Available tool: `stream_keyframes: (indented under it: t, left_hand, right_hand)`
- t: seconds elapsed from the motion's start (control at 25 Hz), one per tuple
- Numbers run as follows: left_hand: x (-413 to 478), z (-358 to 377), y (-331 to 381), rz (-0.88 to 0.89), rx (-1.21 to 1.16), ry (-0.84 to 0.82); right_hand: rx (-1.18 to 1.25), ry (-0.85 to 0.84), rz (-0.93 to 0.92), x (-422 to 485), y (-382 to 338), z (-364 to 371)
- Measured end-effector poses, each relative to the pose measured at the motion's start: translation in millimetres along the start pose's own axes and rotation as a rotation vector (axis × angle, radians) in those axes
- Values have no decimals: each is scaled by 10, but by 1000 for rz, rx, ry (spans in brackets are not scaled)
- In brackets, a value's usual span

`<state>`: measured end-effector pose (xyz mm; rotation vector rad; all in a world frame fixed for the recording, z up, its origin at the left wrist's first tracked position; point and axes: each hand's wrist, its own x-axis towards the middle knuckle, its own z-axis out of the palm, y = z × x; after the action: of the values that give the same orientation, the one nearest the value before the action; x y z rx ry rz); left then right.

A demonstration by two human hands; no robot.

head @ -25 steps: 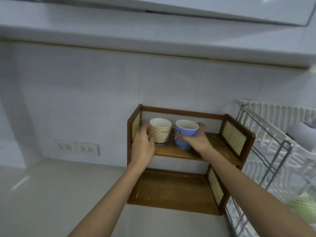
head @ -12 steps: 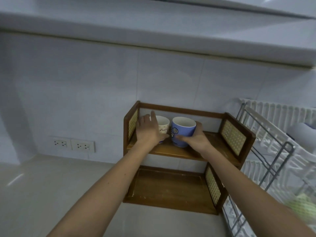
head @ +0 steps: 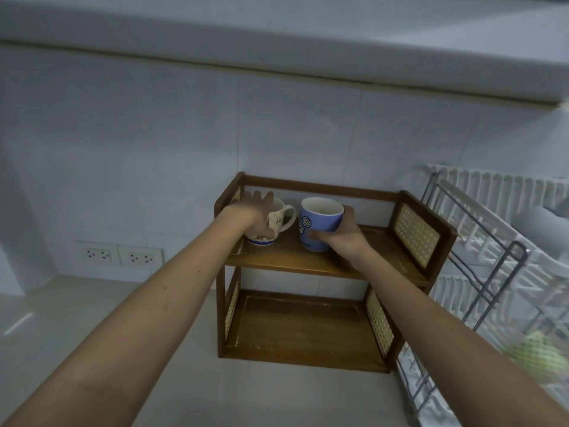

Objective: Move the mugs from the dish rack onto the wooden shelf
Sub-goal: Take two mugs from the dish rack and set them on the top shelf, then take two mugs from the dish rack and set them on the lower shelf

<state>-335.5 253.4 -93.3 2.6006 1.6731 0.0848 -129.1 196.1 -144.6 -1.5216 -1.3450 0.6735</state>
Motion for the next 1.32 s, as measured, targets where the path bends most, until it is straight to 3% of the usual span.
stream_keyframes:
  t: [0.2, 0.44, 0.6, 0.68, 0.8, 0.92, 1.04, 1.12, 1.32]
  left_hand:
    - [15, 129, 32, -34, -138, 197]
    - [20, 104, -15, -5, -139, 149]
    - [-68, 149, 27, -14, -135, 174]
    - [-184, 157, 76, -9, -169, 253]
    - [-412, 48, 208, 74, -205, 514]
    - [-681, -206, 691, 251, -257, 713]
    - [-904, -429, 1437, 445, -321, 803]
    - [-997, -500, 1934, 547, -336, 783]
    - [-986, -568, 3041, 647, -367, 614]
  right_hand:
    - [91, -8, -28, -7, -10, 24]
    - [24, 72, -45, -7, -9, 78]
    - [-13, 38, -39, -73, -60, 30]
    - [-81, 8, -31, -138, -160, -22]
    - [-126, 150, -121, -305, -547, -239]
    - [-217, 324, -301, -657, -989, -731]
    - [-525, 460, -405, -1006, -1216, -1442]
    - [-667, 484, -367, -1129, -1202, -2001]
    - [-655, 445, -87, -1187, -680, -3283]
